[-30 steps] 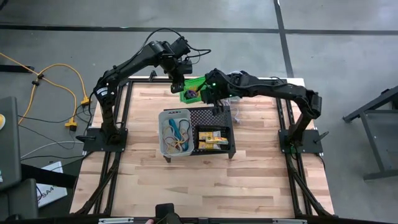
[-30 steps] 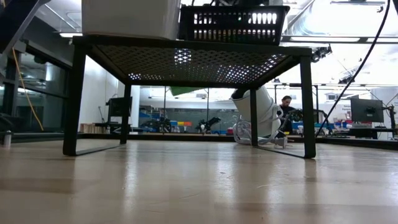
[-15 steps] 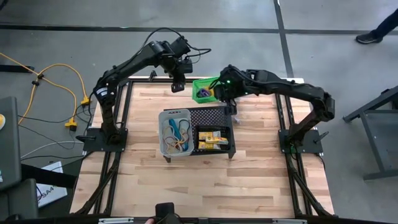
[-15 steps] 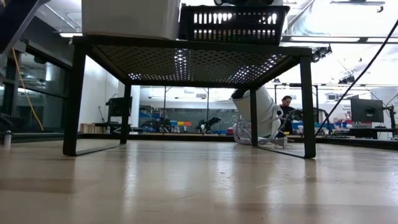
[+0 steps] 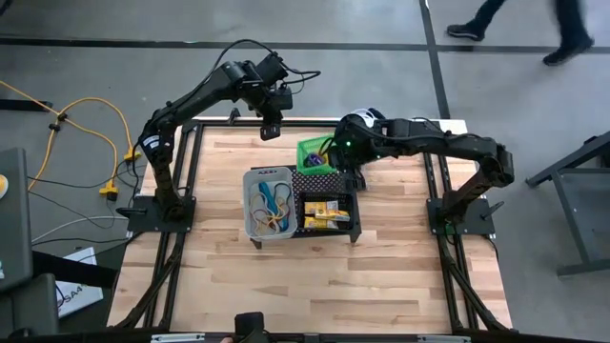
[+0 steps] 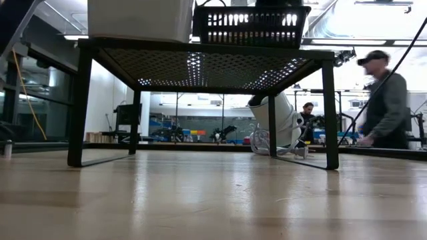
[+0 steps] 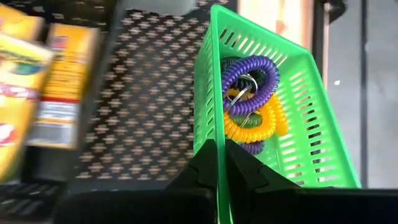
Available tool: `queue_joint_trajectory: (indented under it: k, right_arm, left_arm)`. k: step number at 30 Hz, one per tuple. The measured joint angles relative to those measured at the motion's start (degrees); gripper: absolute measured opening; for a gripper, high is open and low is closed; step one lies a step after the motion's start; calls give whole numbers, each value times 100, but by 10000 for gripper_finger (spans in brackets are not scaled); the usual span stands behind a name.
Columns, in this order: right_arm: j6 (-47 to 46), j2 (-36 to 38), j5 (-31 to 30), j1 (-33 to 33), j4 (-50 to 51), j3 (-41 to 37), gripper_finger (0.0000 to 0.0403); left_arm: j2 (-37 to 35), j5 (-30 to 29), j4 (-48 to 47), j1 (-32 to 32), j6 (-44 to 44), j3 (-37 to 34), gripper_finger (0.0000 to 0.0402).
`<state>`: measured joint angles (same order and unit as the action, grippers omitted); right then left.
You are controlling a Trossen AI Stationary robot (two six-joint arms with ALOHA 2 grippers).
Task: Pick & Place Office Desk Supplies
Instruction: Put the green bin with the spring keychain on the shelf
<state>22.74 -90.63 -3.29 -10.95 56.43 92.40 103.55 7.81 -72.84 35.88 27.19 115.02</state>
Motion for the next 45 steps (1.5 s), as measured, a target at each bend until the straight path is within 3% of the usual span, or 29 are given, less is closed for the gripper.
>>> queue_joint_trajectory:
  k: [3,10,19,28,36,45]
  right_arm:
    - [-181,0,-30,186,104,0,3]
    - [-217,79,-863,654,134,0,3]
    - [-608,1324,-376,426,-383,-501,3]
    - [-617,2502,-169,418,-2023,-2380,3]
    - [-494,2523,-163,414,-2617,-3096,3]
    - [-992,2441,-244,472,-2926,-3250,3]
  left_arm:
    - [0,0,0,0,-3,0,126]
    - [0,13,-2,0,-20,0,126]
    - [0,16,0,-11,-49,0,126]
    - [2,13,0,-11,-60,0,126]
    - [2,-3,0,-11,-150,0,126]
    - [2,-4,0,-11,-154,0,126]
